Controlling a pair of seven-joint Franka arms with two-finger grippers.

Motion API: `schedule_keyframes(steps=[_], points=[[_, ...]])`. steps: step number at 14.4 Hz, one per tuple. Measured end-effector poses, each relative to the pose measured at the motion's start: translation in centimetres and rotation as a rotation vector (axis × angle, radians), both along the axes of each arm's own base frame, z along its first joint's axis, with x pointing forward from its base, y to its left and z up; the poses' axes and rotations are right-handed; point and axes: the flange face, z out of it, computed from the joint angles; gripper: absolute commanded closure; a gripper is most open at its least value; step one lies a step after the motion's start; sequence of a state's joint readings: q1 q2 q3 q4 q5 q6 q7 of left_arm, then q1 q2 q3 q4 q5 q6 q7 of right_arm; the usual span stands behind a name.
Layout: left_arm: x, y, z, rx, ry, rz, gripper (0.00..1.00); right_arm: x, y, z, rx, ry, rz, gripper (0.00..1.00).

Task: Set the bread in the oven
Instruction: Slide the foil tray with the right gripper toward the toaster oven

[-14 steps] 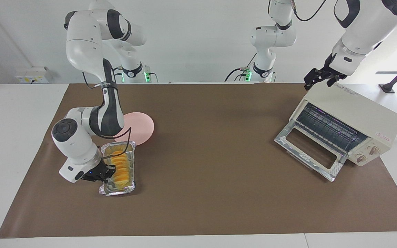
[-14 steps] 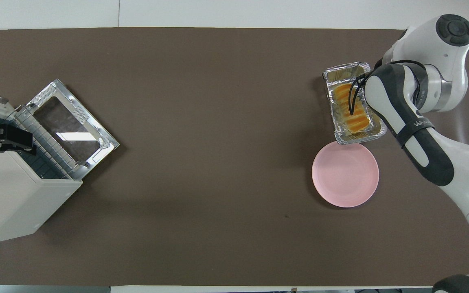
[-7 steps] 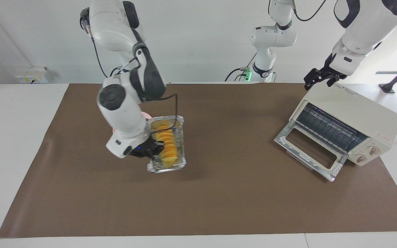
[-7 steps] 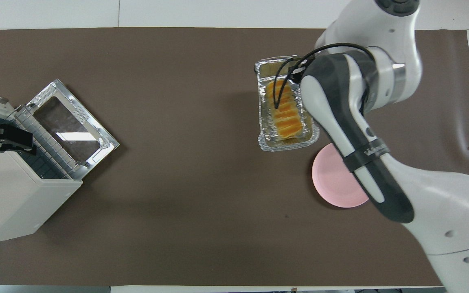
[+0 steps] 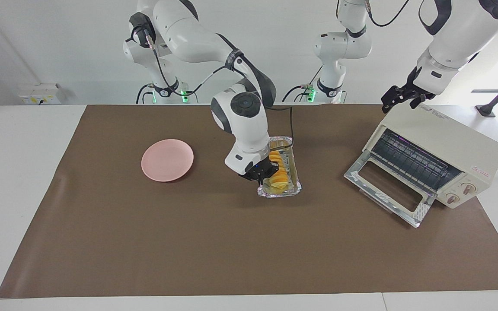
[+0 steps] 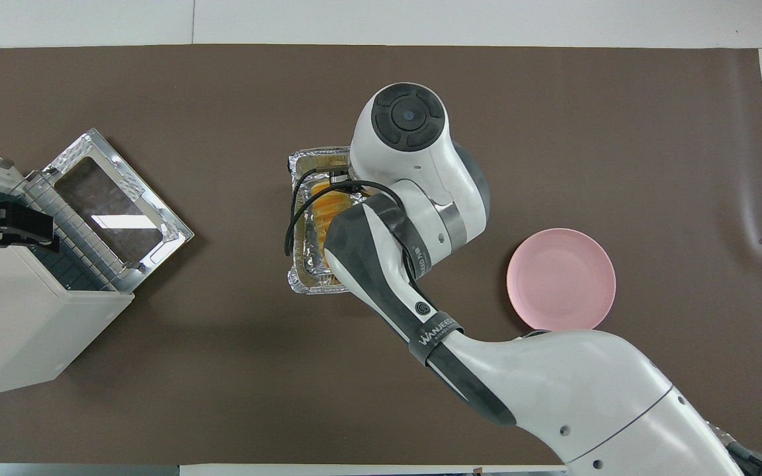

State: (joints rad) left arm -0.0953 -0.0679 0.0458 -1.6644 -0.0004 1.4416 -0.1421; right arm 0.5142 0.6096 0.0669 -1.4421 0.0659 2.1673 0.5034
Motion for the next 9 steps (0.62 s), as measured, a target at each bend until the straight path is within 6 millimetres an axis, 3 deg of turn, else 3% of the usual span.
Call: schedule_keyframes(steps=[1,2,3,6,9], points=[[0.0,0.0,0.0,0.000,0.000,0.000,0.00,-0.5,-0.1,-1.3,0.002,-0.006,0.000,1.00],[0.0,0.0,0.0,0.000,0.000,0.000,0.00,-1.1,-0.2,-2.1,0.004,-0.012,0.001,0.87],[0.0,0.0,0.0,0.000,0.000,0.000,0.00,-1.6,-0.2,-2.6,0.004,-0.013,0.003,0.04],[0.0,0.0,0.0,0.000,0.000,0.000,0.00,-2.0,-0.6,-1.9,0.002,-0.011,-0.003,0.00],[0.0,0.0,0.0,0.000,0.000,0.000,0.00,-1.1,-2.5,0.8,-0.036,0.039,-0.030,0.00]])
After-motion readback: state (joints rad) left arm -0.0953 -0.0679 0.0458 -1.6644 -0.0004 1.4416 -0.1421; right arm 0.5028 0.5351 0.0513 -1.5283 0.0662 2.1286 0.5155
